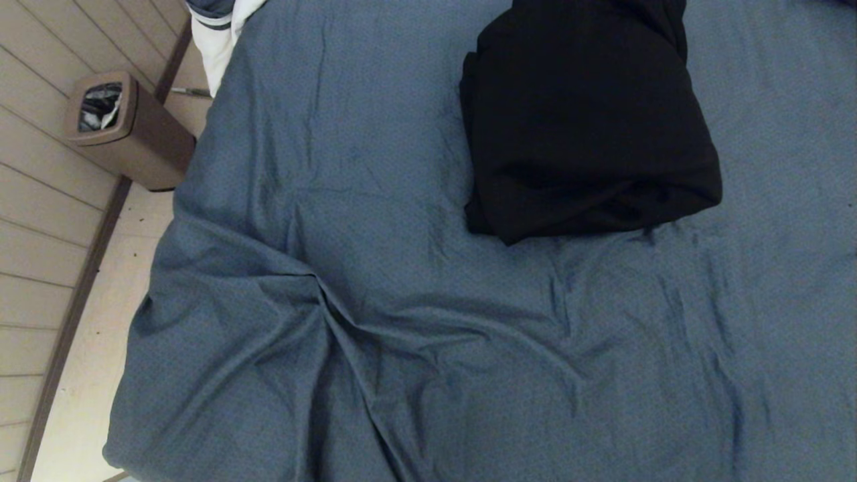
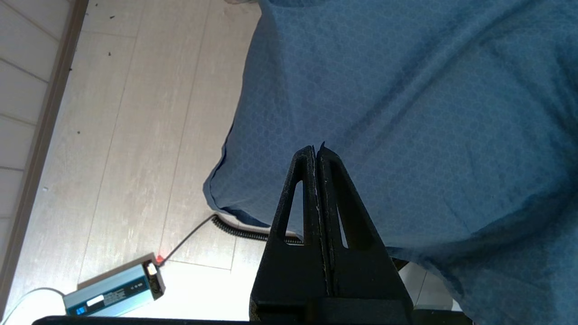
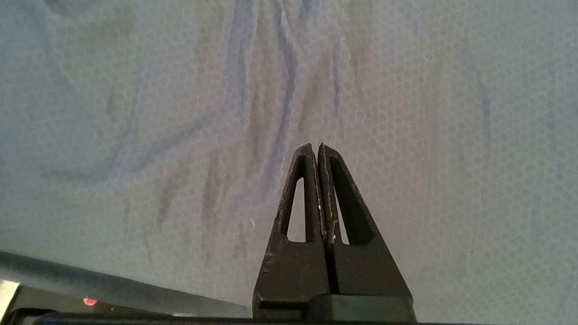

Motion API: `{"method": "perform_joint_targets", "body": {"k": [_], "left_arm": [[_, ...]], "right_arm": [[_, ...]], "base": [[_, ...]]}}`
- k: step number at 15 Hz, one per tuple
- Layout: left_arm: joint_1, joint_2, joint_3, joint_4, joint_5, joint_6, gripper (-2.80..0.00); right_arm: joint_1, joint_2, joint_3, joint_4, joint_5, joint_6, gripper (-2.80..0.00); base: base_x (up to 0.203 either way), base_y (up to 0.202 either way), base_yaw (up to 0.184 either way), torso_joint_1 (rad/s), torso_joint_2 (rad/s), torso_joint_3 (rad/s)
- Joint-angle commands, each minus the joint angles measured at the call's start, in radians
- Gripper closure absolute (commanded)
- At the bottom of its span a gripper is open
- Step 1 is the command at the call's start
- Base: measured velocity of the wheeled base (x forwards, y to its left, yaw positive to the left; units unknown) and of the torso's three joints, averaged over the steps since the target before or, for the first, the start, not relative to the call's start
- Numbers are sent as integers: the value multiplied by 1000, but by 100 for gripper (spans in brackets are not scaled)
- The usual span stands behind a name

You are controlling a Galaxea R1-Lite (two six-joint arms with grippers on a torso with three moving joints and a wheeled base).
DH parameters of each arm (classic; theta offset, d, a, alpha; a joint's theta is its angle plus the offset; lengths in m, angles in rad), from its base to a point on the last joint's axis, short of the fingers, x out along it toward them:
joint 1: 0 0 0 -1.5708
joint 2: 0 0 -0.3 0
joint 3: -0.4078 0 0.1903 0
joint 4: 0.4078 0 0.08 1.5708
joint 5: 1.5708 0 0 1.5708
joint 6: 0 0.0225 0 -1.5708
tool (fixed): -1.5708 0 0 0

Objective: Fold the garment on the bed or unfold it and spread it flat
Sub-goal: Unfold the black sweatshirt

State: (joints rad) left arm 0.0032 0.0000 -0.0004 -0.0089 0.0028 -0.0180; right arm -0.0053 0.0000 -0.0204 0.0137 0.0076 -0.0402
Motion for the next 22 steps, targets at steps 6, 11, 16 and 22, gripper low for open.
{"method": "perform_joint_targets", "body": {"k": [6,11,16,22], "left_arm": [[0,2,0,0,0,0,0],[0,2,0,0,0,0,0],[0,2,0,0,0,0,0],[-2,2,0,0,0,-1,0]], "right_arm": [[7,358,-483,124,55,0,0],[43,914,-924,159,93,22,0],[229,1358,-1558,423,81,70,0],[580,1633,-1934,711,-103,81,0]], "base": [[0,0,0,0,0,0],[0,0,0,0,0,0],[0,0,0,0,0,0],[0,0,0,0,0,0]]}}
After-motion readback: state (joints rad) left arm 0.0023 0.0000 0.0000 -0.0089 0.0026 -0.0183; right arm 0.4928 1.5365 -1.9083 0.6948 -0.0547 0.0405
